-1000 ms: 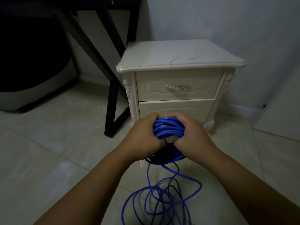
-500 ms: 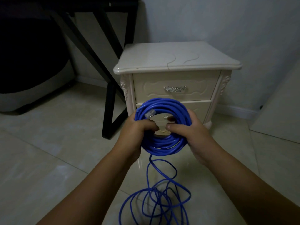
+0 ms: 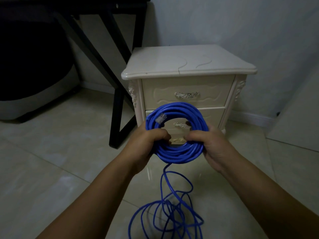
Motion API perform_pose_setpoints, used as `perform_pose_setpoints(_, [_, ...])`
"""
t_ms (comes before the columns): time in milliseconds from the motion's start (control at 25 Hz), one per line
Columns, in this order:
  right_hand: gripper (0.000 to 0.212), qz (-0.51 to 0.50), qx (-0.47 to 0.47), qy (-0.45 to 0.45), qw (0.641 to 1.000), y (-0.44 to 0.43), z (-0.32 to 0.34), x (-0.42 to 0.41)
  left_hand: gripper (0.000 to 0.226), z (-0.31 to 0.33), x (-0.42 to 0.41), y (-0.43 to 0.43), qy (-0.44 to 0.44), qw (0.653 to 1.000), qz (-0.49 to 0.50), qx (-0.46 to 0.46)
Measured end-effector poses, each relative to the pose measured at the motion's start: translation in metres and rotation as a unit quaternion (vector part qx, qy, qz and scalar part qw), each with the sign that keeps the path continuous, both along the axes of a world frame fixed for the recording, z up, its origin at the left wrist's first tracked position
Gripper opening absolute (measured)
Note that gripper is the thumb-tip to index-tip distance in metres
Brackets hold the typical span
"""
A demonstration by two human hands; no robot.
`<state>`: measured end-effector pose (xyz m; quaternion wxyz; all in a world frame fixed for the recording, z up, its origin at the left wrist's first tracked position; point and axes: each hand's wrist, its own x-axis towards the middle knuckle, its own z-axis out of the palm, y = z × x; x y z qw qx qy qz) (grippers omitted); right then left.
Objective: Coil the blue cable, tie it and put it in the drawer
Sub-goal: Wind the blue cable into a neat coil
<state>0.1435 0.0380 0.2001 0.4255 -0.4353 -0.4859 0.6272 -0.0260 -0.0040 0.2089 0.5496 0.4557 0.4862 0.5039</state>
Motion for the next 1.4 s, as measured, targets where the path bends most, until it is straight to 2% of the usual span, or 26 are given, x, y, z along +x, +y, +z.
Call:
perform_pose_setpoints(80, [0.027, -0.024, 0.040, -0.093, 0.995, -0.001, 0.004, 0.001, 0.054, 0.004, -0.010, -0.002, 0.078, 0.995, -0.061, 0.005])
perform_pose_setpoints(200, [0.030, -0.039, 0.101, -0.211, 0.971, 0.000, 0.014, 0.005, 0.105, 0.011, -0.029, -0.006, 0.091, 0.980, -0.175, -0.008])
perform_pose_setpoints(280, [0.034, -0.027, 0.160, -0.324, 0.932, -0.004, 0.016, 0.003, 0.116, 0.014, -0.029, -0.009, 0.128, 0.973, -0.194, -0.009])
perform_pose_setpoints(320, [0.037, -0.011, 0.194, -0.372, 0.908, -0.008, 0.015, -0.001, 0.119, 0.015, -0.024, -0.010, 0.188, 0.965, -0.183, -0.002])
perform_pose_setpoints(400, [0.042, 0.024, 0.258, -0.423, 0.868, -0.017, 0.012, -0.011, 0.113, 0.011, -0.011, -0.010, 0.347, 0.927, -0.128, 0.064])
perform_pose_setpoints(440, [0.043, 0.034, 0.291, -0.433, 0.852, -0.021, 0.011, -0.015, 0.103, 0.007, -0.006, -0.010, 0.403, 0.904, -0.089, 0.110])
perform_pose_setpoints(520, [0.042, 0.041, 0.355, -0.451, 0.818, -0.024, 0.010, -0.018, 0.068, 0.001, 0.000, -0.009, 0.439, 0.880, -0.028, 0.178])
perform_pose_setpoints(600, [0.040, 0.050, 0.381, -0.453, 0.804, -0.023, 0.014, -0.014, 0.038, 0.000, 0.000, -0.010, 0.440, 0.878, 0.004, 0.190])
perform_pose_setpoints(680, [0.044, 0.069, 0.359, -0.434, 0.823, -0.018, 0.019, -0.007, 0.031, 0.001, -0.002, -0.008, 0.429, 0.884, 0.020, 0.184])
perform_pose_setpoints(760, [0.054, 0.092, 0.293, -0.401, 0.863, -0.012, 0.023, 0.001, 0.028, 0.003, -0.004, -0.006, 0.394, 0.901, 0.042, 0.176])
perform_pose_setpoints(880, [0.057, 0.124, 0.154, -0.288, 0.937, -0.011, 0.022, 0.006, 0.028, 0.003, -0.004, -0.008, 0.329, 0.931, 0.079, 0.137])
perform_pose_setpoints(960, [0.058, 0.123, 0.086, -0.211, 0.966, -0.010, 0.018, 0.006, 0.031, 0.005, -0.002, -0.009, 0.257, 0.955, 0.109, 0.101])
perform_pose_setpoints(1080, [0.059, 0.116, 0.035, -0.082, 0.989, -0.009, 0.011, 0.003, 0.032, 0.007, -0.003, -0.006, 0.119, 0.978, 0.164, 0.040])
perform_pose_setpoints(1200, [0.054, 0.077, -0.020, 0.053, 0.995, -0.014, 0.002, -0.007, 0.030, 0.003, 0.003, -0.006, -0.028, 0.979, 0.202, -0.023])
perform_pose_setpoints(1280, [0.043, 0.020, -0.015, 0.060, 0.998, -0.017, -0.005, -0.013, 0.024, -0.003, 0.010, -0.010, -0.109, 0.974, 0.189, -0.056])
perform_pose_setpoints(1320, [0.033, -0.007, -0.007, 0.046, 0.999, -0.018, -0.008, -0.015, 0.022, -0.004, 0.012, -0.013, -0.120, 0.976, 0.169, -0.066])
perform_pose_setpoints(1400, [0.022, -0.052, 0.001, 0.018, 0.999, -0.016, -0.006, -0.013, 0.024, -0.004, 0.009, -0.015, -0.078, 0.989, 0.101, -0.073])
